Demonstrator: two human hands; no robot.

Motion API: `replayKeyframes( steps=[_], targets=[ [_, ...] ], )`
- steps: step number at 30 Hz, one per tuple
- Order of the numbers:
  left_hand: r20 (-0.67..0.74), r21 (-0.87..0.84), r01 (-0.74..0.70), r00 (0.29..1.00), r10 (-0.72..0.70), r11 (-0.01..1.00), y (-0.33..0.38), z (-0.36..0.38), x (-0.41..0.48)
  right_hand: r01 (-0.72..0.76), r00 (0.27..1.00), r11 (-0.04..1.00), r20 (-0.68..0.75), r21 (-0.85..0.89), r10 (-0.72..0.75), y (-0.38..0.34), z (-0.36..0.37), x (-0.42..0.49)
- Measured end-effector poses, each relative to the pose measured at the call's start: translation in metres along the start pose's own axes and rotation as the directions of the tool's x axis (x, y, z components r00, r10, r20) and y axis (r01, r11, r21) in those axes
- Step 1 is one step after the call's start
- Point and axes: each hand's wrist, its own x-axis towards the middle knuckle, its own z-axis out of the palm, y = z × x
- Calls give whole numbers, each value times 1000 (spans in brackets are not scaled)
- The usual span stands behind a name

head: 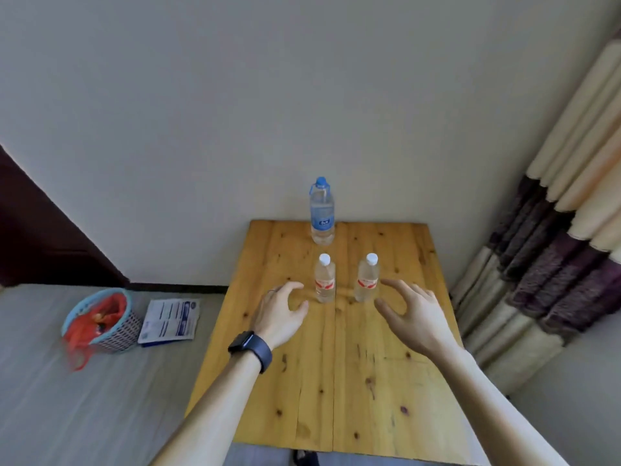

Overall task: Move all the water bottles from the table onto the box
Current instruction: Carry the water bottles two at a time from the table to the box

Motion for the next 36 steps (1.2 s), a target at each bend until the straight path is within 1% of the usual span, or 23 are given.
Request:
replayKeyframes(
  steps=[3, 6, 9, 13, 16, 18, 20, 22, 28, 30, 32, 34, 36],
  targets=[
    [113, -1, 43, 993, -42, 999, -15, 21, 39, -92, 993, 995, 71, -31, 94, 11, 30, 27],
    [186, -3, 55, 981, -53, 998, -26, 35, 81, -165, 979, 984, 108, -70, 172, 21, 48, 55],
    [204, 9, 47, 978, -48, 999, -30, 45, 130, -239, 965, 969, 96, -65, 244, 30, 60, 92],
    [229, -5, 35, 973, -33, 999, -25, 63, 182, -320, 941, 947, 115, -5, 318, 40, 79, 142],
    [250, 6, 6, 968, -7, 1000, -22, 79, 213, -350, 930, 937, 124, 12, 346, 46, 93, 180],
    [270, 11, 14, 963, -16, 1000, -20, 89, 226, -352, 922, 936, 165, -16, 350, 52, 103, 200],
    [284, 40, 6, 959, -17, 999, -21, 99, 230, -355, 912, 934, 203, -48, 357, 59, 110, 210],
    [275, 77, -11, 961, -10, 997, -26, 105, 233, -352, 914, 935, 198, -47, 354, 65, 117, 214],
    [227, 56, 16, 973, -29, 998, -37, 108, 231, -333, 930, 943, 172, 17, 325, 70, 121, 211],
    [227, 30, -4, 974, -3, 1000, -42, 106, 221, -316, 938, 948, 164, 43, 305, 71, 121, 196],
    [219, 9, -15, 976, 13, 1000, -48, 104, 206, -320, 942, 945, 128, 67, 310, 69, 122, 172],
    [199, 5, -7, 980, 6, 1000, -53, 101, 186, -338, 940, 936, 88, 96, 330, 63, 124, 145],
    [198, 17, 5, 980, -8, 1000, -58, 97, 162, -355, 934, 929, 79, 108, 348, 56, 128, 118]
  ],
)
